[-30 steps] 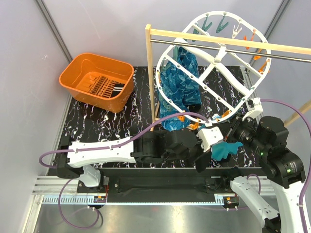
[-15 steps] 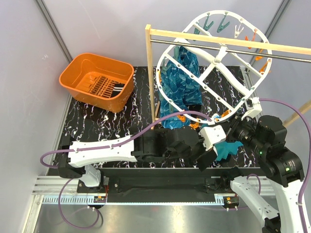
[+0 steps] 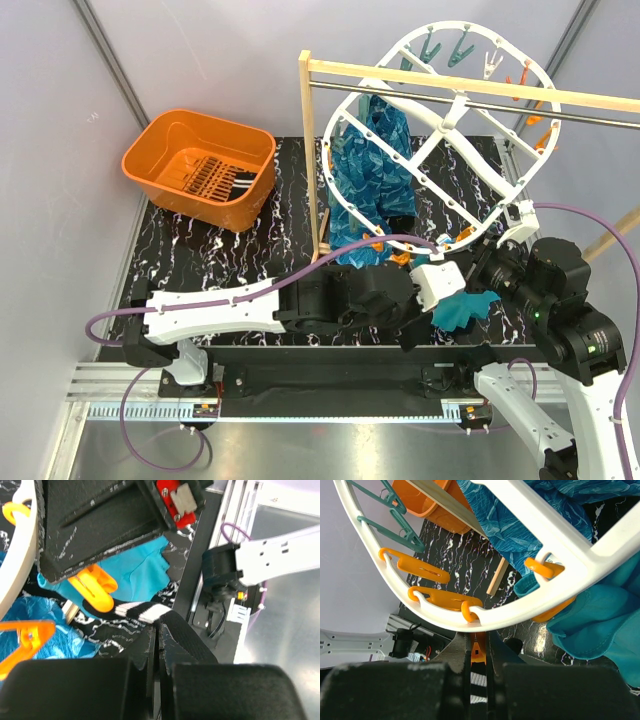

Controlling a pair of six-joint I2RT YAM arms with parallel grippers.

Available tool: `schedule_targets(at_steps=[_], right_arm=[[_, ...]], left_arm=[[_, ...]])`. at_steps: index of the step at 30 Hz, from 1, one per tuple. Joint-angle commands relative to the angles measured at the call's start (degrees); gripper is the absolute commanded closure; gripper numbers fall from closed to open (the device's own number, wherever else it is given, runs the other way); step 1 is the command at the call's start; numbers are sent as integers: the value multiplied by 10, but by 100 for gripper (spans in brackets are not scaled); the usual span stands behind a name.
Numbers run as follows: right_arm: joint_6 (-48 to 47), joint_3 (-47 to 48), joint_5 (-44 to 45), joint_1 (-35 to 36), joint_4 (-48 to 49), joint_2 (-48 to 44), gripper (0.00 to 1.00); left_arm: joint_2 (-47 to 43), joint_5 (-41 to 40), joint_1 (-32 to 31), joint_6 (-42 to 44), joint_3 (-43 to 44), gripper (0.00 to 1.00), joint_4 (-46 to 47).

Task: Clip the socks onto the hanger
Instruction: Clamp the sock onto the hanger.

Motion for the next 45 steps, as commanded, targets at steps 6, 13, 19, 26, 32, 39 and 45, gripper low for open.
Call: schedule_targets(at_steps=[6,13,19,26,32,39,45], right_arm=[[6,-1,27,1,-40,9,100],[6,-1,23,2,-38,11,100],[2,0,17,1,-38,18,100],[3,-11,13,1,-37,22,100],[-1,-14,15,1,-39,23,100],[-2,1,12,2,-36,20,100],[-6,12,14,2,-43,28,100]], left_arm=[[34,11,-2,38,90,100,-45],[41,24,-2,54,98,100,-61],[41,6,-2,67,102,100,-70],[43,14,-2,75,123,100,-66],[51,17,-2,87,141,100,-77],[62,25,-2,92,144,100,-95],[66,12,-2,102,139,100,-107]])
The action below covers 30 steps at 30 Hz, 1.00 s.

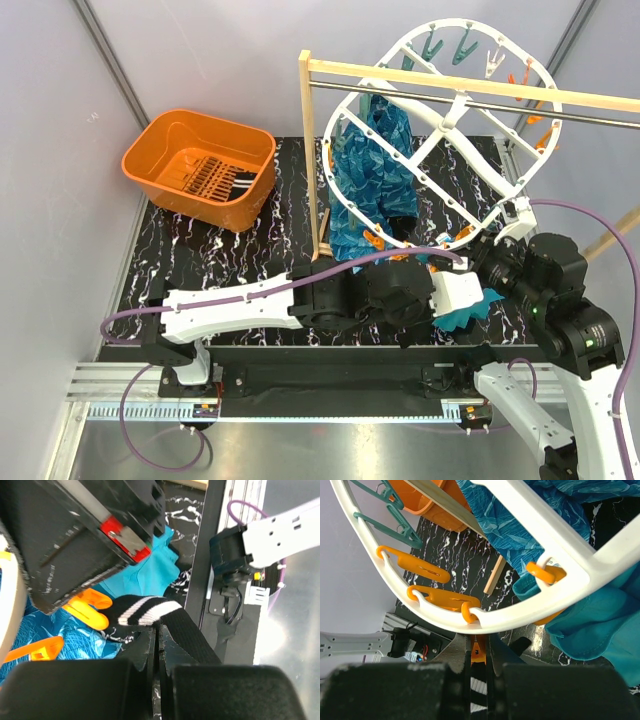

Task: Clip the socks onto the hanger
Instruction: Clamp the sock onto the hanger.

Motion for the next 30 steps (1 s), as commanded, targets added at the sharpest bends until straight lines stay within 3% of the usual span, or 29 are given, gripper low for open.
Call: schedule_targets(at_steps=[1,21,30], right_arm=[[3,8,14,2,-44,20,100],[-15,4,13,1,-53,33,100],[-35,19,17,1,-65,45,100]], left_arm=[[0,-4,-2,21,21,100,0],[51,27,5,93,117,100,-84],[39,19,11,120,100,100,-102]])
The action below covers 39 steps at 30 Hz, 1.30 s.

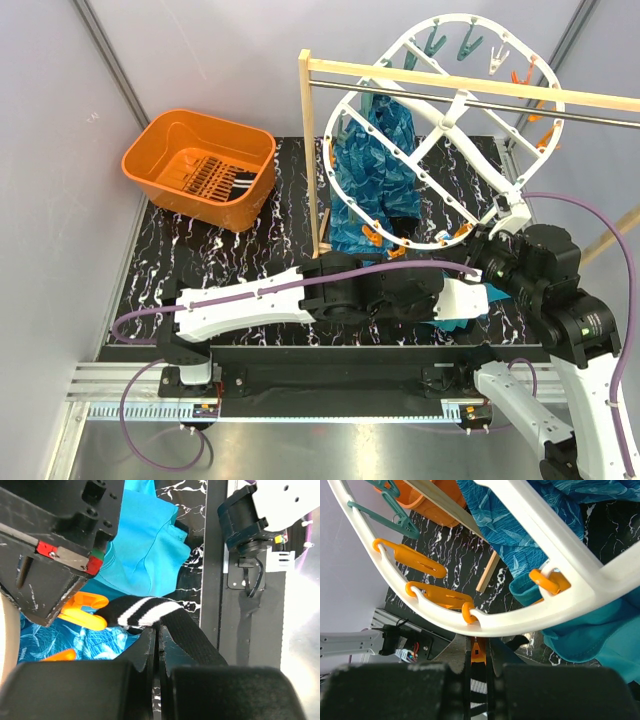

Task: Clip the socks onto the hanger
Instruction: Clamp the sock onto the hanger.

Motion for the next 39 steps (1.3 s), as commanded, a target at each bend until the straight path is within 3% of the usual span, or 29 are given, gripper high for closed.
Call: schedule_targets(at_steps=[1,24,39], right_arm=[[-11,11,20,1,-60,21,100],[-35,50,31,1,-97,69,100],[-12,108,83,1,-153,120,100]], left_arm=[[-18,-4,3,26,7,100,6],[-11,-2,3,96,21,100,0],[51,-48,-4,101,111,100,-51]])
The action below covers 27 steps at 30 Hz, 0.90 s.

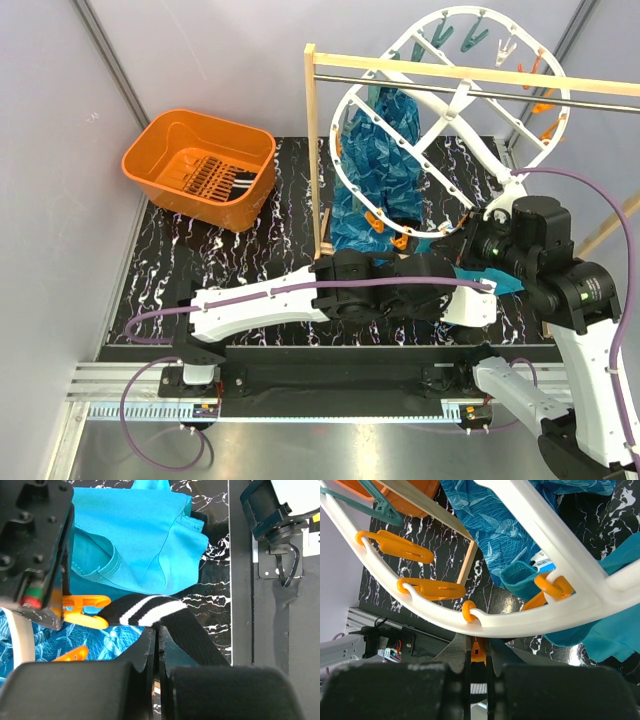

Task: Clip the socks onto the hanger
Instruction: Clamp the sock onto the hanger.

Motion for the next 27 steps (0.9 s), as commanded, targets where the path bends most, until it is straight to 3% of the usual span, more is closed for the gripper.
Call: schedule_targets(at_steps=[1,20,27], right_arm=[[27,5,43,1,-70,14,100],[14,-3,60,2,-75,28,100],[16,1,50,2,-69,24,100]], left_arm=[[4,-18,-2,3,33,100,-4],[-15,-76,-2,-1,13,100,82],[-5,-86,-2,3,11,100,75]])
